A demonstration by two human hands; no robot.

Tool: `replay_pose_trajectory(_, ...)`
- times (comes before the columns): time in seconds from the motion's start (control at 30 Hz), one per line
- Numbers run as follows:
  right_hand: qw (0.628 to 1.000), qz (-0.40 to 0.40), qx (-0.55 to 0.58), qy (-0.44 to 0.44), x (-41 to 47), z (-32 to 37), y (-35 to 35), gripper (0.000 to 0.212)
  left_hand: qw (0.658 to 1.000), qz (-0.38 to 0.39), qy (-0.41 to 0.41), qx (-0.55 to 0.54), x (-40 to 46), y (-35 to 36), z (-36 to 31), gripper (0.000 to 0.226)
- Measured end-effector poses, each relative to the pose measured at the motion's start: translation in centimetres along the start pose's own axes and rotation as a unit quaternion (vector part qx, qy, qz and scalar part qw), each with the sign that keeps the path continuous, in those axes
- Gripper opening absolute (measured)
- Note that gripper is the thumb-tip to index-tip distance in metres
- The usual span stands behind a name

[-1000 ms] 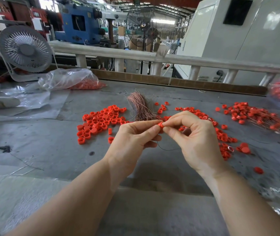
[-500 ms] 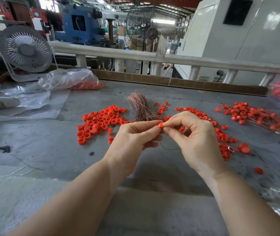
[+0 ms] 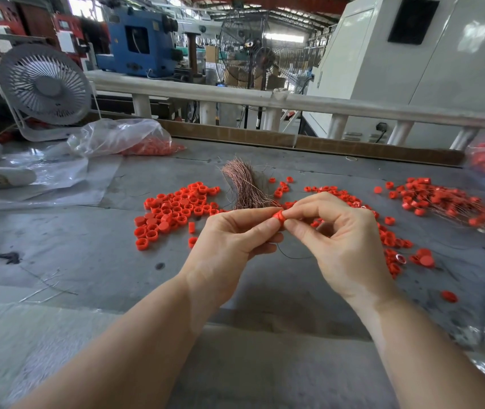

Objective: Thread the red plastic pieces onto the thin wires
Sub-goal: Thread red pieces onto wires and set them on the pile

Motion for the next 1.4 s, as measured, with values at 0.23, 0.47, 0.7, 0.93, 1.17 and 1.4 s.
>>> replay_pose_trajectory(0.23,0.998,-0.007,-0.045,-0.049,-0.14,0.01,0.21,0.013,1.000,-0.010,0.012,0.010,0.08,-0.11,0.03,0.015)
replay_pose_trajectory(0.47,0.989,-0.022,-0.112,-0.093,-0.33,-0.34,0.47,0.009,1.000,-0.018,0.016,0.012,-0.02,0.02,0.13,0.013)
replay_pose_trajectory(0.7,0.991,-0.030,-0.106,-0.072,-0.28,-0.65,0.47,0.008,1.000,-0.003,0.003,0.003,0.04,0.00,0.28,0.015)
replay_pose_trajectory(0.93,0.991,-0.038,-0.104,-0.078,-0.31,-0.64,0.51,0.008,1.000,-0.001,0.018,0.019,0.16,-0.12,0.23,0.021)
replay_pose_trajectory(1.17,0.986,-0.045,-0.121,-0.105,-0.44,-0.29,0.55,0.008,0.997,-0.013,0.048,0.053,0.05,-0.16,0.13,0.014)
replay_pose_trajectory(1.4,0.967,-0.038,-0.196,-0.157,-0.60,0.13,0.58,0.012,0.998,-0.026,0.047,0.043,-0.02,-0.11,0.10,0.015)
Point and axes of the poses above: each hand's wrist, its own x-axis towards the middle knuckle, its own y-axis out of the palm, z = x × y, the point moved 1 cm from there along x, towards the middle knuckle, and after that the axes turned 6 degrees about -x, right-handed, at the moved point
